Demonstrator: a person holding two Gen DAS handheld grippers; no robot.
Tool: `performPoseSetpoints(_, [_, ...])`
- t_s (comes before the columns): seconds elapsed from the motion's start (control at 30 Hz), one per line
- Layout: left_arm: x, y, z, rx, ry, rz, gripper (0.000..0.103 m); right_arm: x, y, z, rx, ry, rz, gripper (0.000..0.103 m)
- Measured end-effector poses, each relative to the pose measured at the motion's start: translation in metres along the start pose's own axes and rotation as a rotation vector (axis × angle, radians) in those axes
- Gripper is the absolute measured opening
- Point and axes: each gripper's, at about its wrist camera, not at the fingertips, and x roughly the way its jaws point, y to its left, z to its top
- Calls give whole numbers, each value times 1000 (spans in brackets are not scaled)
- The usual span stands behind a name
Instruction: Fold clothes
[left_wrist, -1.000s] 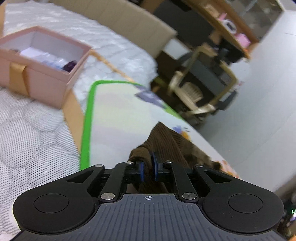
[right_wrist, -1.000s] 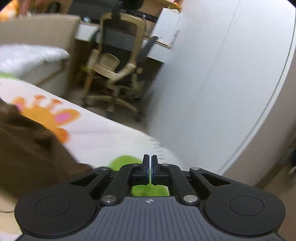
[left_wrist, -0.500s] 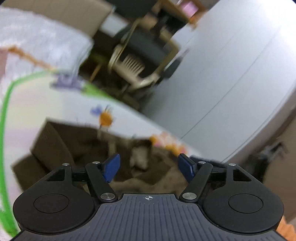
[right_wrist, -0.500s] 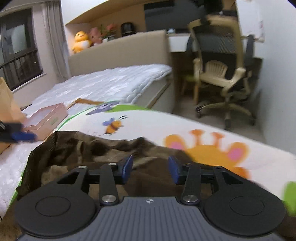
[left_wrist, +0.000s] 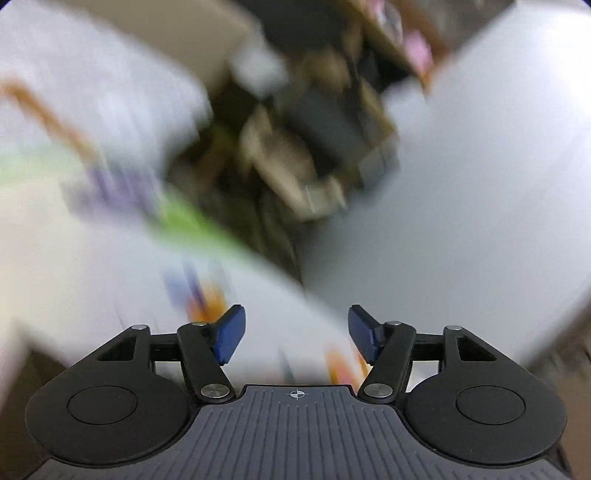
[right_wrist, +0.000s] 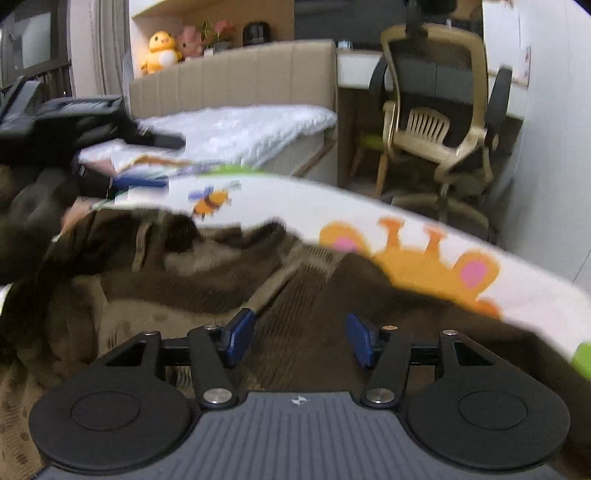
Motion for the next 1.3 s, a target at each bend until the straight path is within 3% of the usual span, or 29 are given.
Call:
performPoseSetpoints(0.07, [-15,10,18,-32,-87,37,66,-5,-6,9,38,-12,28,63])
performPoseSetpoints(0.1, [-21,14,19,-45,-71,25,66,-4,-10,13,68,-8,50,63])
performPoseSetpoints(0.13, [-28,18,20,-58,-55,12,69,1,-13,16,104,7,82,63])
performPoseSetpoints(0.23, [-36,25,-1,-66,127,-93,82,22,-17,21,201,76,181,63])
performPoseSetpoints(0.33, [-39,29,-31,-32,263,-60,82,54,-13,22,269,200,176,63])
performPoseSetpoints(0.37, [-39,34,-36,-37,273,-60,83,61,-9,25,291,229,218,71])
performPoseSetpoints(0.43, [-39,42,-40,-50,279,-57,86,74,-2,33,335,280,314,71])
performPoseSetpoints(0.53, [-34,57,-32,-70,252,-4,87,92,3,55,421,247,402,69])
performPoseSetpoints(0.67, [-40,74,-10,10,113,171,84,86,-14,87,414,-42,181,54])
performPoseSetpoints(0.73, [-52,79,0,34,45,282,82,85,-16,92,318,-66,49,54])
performPoseSetpoints(0.77, [-58,83,3,21,30,299,81,86,-16,91,268,-22,25,61])
performPoseSetpoints(0.83, [-68,81,4,-15,42,224,82,85,-23,78,253,76,100,66])
performPoseSetpoints(0.97, [-49,54,-10,-69,165,-36,91,47,-30,38,247,49,110,66])
performPoseSetpoints(1.03, [-25,41,-22,-103,254,-107,93,22,-29,17,235,19,106,66])
performPoseSetpoints(1.3, [49,23,-46,-98,358,9,93,-55,-17,-51,171,-51,150,71])
